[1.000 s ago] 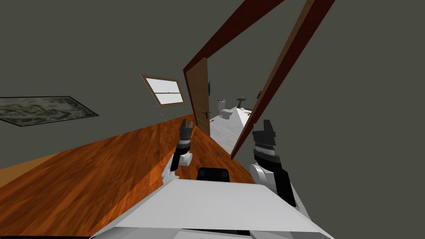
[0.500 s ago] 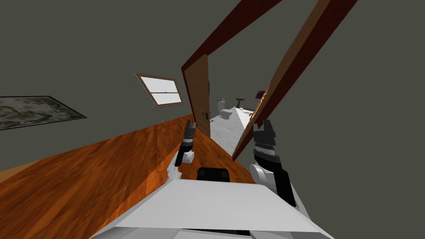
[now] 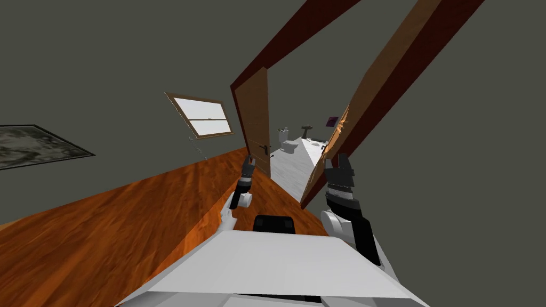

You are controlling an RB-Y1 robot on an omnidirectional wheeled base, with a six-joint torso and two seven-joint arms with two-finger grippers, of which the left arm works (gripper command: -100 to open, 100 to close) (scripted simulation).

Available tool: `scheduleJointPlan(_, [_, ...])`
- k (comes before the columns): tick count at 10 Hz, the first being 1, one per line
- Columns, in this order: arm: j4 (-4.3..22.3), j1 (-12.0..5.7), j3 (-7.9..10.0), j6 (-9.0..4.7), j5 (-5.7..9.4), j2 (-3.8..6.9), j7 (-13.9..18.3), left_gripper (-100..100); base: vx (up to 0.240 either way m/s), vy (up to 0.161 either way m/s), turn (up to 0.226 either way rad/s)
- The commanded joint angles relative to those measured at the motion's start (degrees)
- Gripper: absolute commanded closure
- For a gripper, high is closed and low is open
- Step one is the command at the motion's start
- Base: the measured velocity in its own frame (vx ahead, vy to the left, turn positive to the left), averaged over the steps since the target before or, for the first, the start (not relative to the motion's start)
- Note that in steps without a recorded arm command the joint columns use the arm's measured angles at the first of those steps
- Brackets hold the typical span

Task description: Push the door open

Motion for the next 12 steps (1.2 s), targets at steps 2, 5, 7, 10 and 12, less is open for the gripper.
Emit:
scheduleJointPlan(2, [3.4,-2.07,-0.51,0.51,0.29,0.18,0.4,-100,0.082,0.096,-0.069])
scheduleJointPlan(5, [7.8,-4.56,-1.11,0.89,0.63,0.32,0.8,-100,0.082,0.106,-0.063])
scheduleJointPlan(7, [10.6,-6.22,-1.52,1.15,0.85,0.41,1.1,-100,0.090,0.103,-0.069])
scheduleJointPlan(10, [15.1,-8.77,-2.14,1.54,1.20,0.45,1.5,-100,0.082,0.116,-0.060])
scheduleJointPlan(12, [18.1,-10.48,-2.55,1.81,1.44,0.48,1.8,-100,0.060,0.110,-0.079])
